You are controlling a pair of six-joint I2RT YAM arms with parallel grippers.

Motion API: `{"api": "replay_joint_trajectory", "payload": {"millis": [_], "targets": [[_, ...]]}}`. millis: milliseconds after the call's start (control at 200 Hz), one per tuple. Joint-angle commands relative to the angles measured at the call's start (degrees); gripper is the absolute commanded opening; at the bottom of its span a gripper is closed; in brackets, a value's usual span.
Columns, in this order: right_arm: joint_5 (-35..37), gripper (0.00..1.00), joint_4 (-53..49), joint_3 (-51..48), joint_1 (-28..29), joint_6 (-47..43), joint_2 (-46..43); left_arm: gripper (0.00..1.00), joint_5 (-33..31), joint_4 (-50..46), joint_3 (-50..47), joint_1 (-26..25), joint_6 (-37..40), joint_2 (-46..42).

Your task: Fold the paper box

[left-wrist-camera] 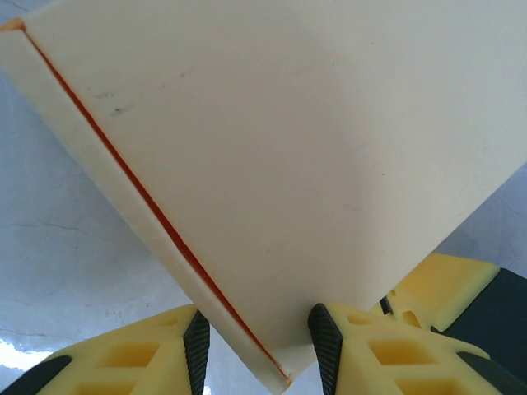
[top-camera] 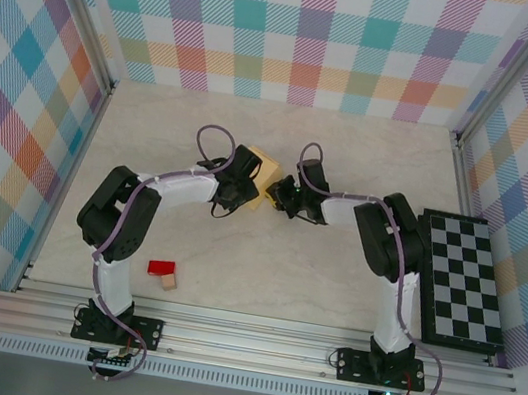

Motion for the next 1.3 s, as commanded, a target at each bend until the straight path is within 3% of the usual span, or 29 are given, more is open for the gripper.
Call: {"api": "replay_joint_trajectory", "payload": {"millis": [0,490,645,810,965,1075,1300], "targets": [[-4.04,0.15,-11.32,0.56,-0.41,-4.77,0.79,0.41,2.74,-10.00,-0.45,0.36,2.41,2.67],[0.61,0.16,-27.05,-1.30,-3.92,-18.34,-11.73,0.45,1.20,-16.74,5.57,2.83,4.91,-2.17],[0.88,0.16,-29.31,-0.66,-5.57,-20.83,-13.50,0.46,-0.33,-20.19,10.15,3.81,9.38,-4.78],[1.08,0.15,-32.00,2.61,-6.22,-21.92,-12.68,0.50,2.01,-21.76,16.32,7.28,15.59,-5.40],[0.47,0.15,-30.01,4.51,-6.26,-20.96,-10.86,0.56,8.47,-19.02,24.59,12.22,28.20,3.37],[-0.28,0.13,-29.65,6.94,-6.35,-20.50,-8.15,0.60,8.58,-18.76,31.28,13.78,36.11,11.58],[-1.45,0.12,-27.94,7.39,-6.35,-19.69,-6.09,0.67,23.45,-14.11,38.22,16.51,40.48,21.61]]}}
